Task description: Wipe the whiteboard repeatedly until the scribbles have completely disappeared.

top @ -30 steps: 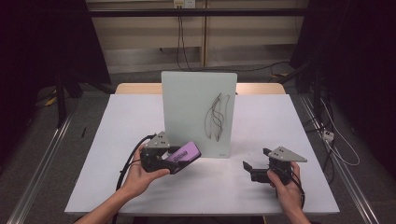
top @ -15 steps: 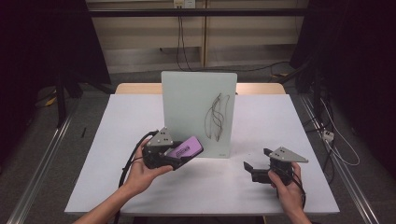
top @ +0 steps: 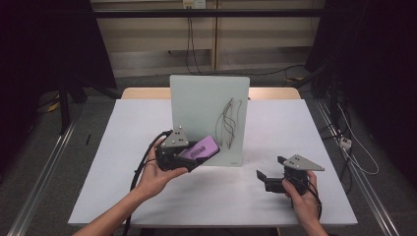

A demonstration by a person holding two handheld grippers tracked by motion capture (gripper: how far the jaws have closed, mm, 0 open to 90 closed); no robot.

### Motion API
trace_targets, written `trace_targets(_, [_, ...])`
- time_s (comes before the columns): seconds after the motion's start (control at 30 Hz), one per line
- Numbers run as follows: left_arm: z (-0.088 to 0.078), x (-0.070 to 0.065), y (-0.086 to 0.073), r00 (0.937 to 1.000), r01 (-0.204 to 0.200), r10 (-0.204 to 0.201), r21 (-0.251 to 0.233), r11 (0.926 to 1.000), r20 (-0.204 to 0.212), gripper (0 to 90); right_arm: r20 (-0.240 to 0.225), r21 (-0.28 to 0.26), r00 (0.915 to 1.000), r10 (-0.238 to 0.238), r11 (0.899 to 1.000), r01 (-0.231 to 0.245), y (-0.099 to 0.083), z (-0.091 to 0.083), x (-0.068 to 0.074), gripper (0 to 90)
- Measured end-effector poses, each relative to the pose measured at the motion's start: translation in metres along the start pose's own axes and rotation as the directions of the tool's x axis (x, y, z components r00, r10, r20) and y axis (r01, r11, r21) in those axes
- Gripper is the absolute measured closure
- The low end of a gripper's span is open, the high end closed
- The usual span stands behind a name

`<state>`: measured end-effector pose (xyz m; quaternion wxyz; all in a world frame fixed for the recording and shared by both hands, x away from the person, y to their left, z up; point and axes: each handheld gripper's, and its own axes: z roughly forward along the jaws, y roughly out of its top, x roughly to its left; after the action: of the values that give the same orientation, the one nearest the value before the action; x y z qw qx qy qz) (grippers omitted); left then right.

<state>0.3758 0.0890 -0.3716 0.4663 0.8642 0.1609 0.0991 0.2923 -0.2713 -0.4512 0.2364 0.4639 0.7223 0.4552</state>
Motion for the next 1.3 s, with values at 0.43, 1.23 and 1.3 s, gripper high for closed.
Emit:
trace_targets(0.43, [-0.001, 0.001, 0.015, 0.9996, -0.014, 0.013, -0.036, 0.9993, -0.026, 41.3, 0.002, -0.001, 1.0, 0.001, 1.0, -0.001, 0.0, 0.0, 0.0, 5.3])
trace_targets(1.23, [-0.007, 0.018, 0.047, 0.9962, -0.034, 0.025, -0.109, 0.9935, -0.083, 41.2, 0.001, -0.001, 1.0, 0.0, 1.0, 0.0, 0.0, 0.0, 0.0, 5.3])
trace_targets(1.3, [-0.007, 0.02, 0.05, 0.9955, -0.043, 0.033, -0.106, 0.9935, -0.089, 41.2, 0.003, 0.0, 1.0, 0.0, 1.0, 0.0, 0.0, 0.0, 0.0, 5.3])
